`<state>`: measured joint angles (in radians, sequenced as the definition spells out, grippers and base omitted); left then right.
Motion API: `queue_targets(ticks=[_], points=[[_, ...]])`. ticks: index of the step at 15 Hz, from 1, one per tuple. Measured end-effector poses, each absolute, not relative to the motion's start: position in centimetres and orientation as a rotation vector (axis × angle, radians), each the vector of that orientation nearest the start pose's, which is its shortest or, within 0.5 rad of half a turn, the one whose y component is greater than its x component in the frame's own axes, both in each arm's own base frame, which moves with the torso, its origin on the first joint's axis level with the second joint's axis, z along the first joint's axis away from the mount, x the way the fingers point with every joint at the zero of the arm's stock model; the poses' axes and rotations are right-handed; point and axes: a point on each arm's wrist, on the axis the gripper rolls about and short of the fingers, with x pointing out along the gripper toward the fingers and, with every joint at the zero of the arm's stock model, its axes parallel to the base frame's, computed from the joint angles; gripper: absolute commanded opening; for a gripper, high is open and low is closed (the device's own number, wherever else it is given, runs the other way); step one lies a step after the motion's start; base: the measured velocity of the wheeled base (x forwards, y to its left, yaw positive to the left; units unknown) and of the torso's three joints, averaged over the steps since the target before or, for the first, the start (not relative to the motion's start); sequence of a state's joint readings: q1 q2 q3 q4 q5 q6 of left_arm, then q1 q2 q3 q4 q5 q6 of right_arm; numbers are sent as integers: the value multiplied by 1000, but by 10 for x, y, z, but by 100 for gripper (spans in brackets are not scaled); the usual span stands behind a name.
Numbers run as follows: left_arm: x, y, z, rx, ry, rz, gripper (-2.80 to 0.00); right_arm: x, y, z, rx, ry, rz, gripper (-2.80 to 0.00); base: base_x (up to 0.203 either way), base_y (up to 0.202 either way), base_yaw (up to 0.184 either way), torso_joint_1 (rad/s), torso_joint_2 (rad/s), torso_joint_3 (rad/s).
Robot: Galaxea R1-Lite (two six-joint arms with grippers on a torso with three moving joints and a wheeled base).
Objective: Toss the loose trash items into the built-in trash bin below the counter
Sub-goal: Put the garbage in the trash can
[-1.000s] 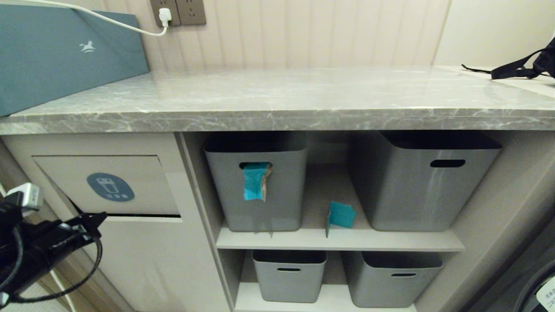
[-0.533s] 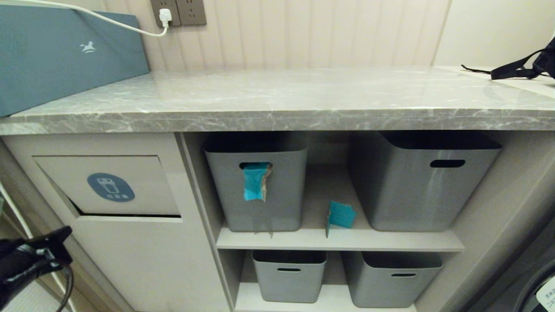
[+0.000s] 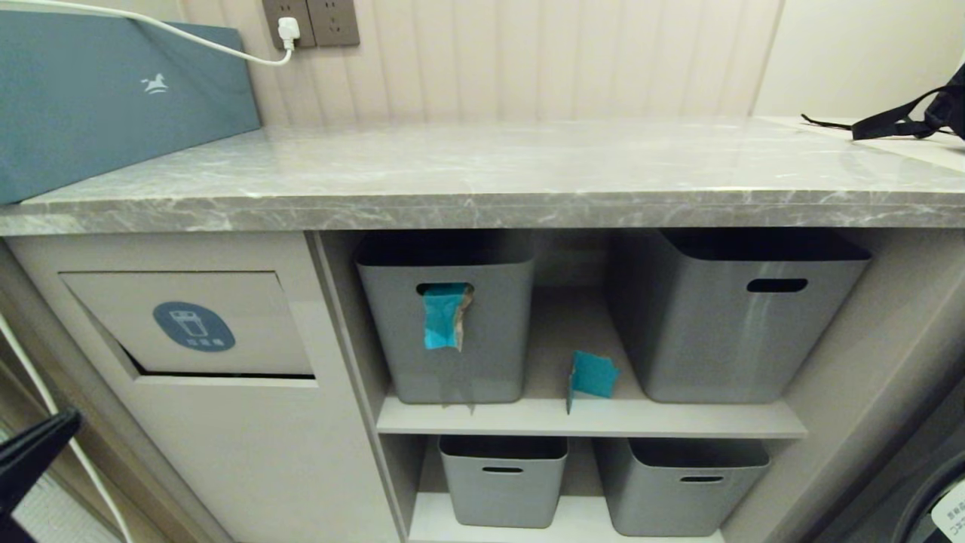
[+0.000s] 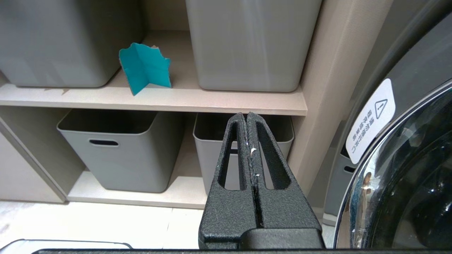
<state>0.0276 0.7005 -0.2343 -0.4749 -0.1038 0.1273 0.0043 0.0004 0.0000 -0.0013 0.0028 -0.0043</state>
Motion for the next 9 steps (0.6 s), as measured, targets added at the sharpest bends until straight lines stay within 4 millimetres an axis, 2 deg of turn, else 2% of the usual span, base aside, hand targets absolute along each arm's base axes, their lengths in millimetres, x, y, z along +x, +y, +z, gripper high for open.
queue_targets(ticks=[5, 9], points=[[28, -9, 146, 183, -73, -381, -280, -23, 0, 76, -4, -1, 7, -280, 0, 0, 0, 0, 0, 0], [7, -9, 118, 182, -72, -504, -280, -23, 0, 76, -4, -1, 7, -280, 0, 0, 0, 0, 0, 0]])
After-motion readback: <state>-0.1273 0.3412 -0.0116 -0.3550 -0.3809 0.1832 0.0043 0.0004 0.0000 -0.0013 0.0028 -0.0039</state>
